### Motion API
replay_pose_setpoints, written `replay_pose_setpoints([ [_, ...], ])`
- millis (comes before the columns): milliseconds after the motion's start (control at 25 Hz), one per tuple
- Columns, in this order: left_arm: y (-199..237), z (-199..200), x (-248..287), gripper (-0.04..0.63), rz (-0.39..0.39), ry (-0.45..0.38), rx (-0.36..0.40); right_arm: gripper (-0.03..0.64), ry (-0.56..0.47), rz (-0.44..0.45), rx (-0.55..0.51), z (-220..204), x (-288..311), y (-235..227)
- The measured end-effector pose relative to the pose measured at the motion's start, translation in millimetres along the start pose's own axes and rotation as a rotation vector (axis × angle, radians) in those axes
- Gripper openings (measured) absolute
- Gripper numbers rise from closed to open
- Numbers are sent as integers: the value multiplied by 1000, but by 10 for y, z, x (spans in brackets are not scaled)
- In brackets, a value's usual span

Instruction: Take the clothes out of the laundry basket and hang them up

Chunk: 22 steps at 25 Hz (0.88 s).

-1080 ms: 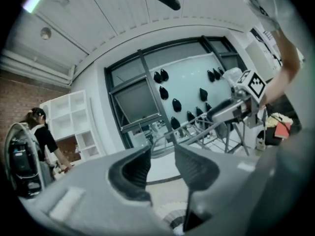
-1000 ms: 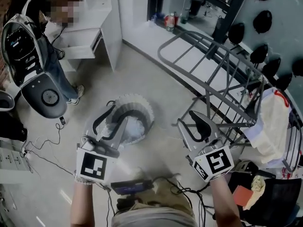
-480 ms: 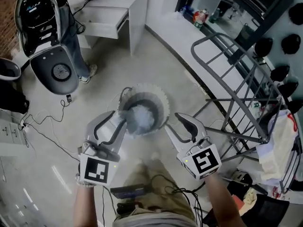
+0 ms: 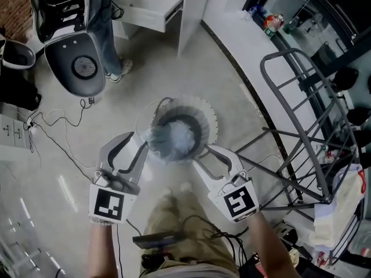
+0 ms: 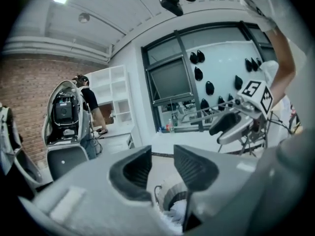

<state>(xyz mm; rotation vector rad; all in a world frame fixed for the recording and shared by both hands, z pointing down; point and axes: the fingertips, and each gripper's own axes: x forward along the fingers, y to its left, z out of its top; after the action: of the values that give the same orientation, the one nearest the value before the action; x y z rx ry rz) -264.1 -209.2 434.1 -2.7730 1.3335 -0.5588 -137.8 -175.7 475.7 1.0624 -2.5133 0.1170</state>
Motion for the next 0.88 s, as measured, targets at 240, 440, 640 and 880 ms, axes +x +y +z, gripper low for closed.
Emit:
replay_pose_setpoints([
  [240,57,-325,105,129,37,46,-18,167,60,99,-27,-440,342,119],
  [440,99,-650,257,128,57,72,-45,167,124,158,-119,-939,700,178],
  [640,161,-1025,426,129,85,76,-47,167,158,269,-154,-1513,1089,372],
  [880,167,-1597,597,129,114,109,-55,167,236,431,-224,-2396,1567,686],
])
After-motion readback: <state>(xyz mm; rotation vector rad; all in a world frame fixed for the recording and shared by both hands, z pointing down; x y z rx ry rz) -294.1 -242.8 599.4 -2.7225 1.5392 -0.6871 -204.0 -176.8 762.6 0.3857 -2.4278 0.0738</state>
